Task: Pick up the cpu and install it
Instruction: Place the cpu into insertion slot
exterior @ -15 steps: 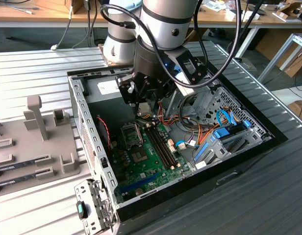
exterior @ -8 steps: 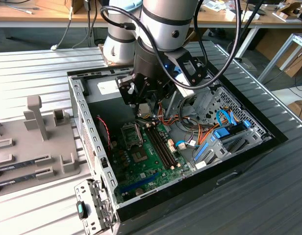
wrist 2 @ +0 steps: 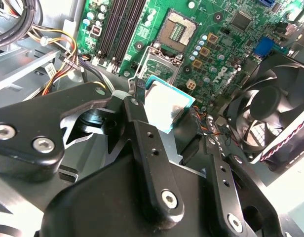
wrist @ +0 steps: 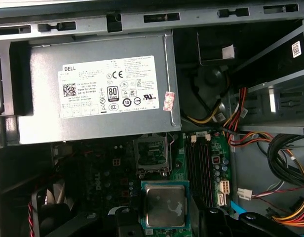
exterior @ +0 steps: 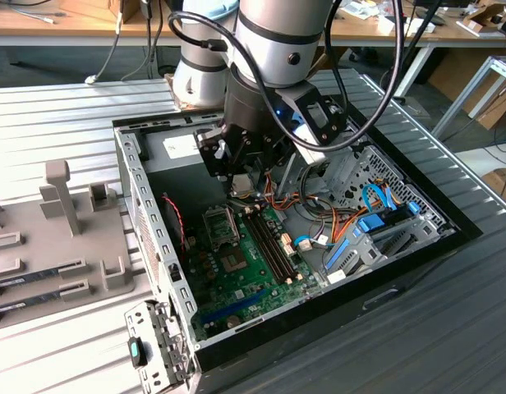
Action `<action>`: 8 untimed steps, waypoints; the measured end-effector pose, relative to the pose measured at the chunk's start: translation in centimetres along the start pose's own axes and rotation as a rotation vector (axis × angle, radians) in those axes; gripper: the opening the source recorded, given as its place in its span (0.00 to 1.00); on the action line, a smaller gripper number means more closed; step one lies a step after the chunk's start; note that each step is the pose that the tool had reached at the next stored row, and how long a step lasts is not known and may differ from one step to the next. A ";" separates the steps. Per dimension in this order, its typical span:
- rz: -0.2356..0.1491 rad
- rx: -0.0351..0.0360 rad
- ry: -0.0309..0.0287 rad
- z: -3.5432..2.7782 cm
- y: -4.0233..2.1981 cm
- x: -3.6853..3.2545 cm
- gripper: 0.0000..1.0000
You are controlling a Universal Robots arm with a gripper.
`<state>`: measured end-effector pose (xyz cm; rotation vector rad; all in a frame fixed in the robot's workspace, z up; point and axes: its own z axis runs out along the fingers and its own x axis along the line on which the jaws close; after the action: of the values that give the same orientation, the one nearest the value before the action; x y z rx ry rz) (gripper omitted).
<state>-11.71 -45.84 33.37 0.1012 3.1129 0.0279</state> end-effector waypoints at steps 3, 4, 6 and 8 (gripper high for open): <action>0.000 -0.0001 0.0000 0.08 -0.06 0.00 0.47; 0.000 0.0000 0.0000 0.09 -0.07 0.00 0.47; 0.000 0.0001 0.0000 0.12 -0.10 0.00 0.47; 0.000 0.0001 0.0000 0.15 -0.13 0.00 0.47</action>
<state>-11.71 -45.97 33.21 0.1013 3.1129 0.0278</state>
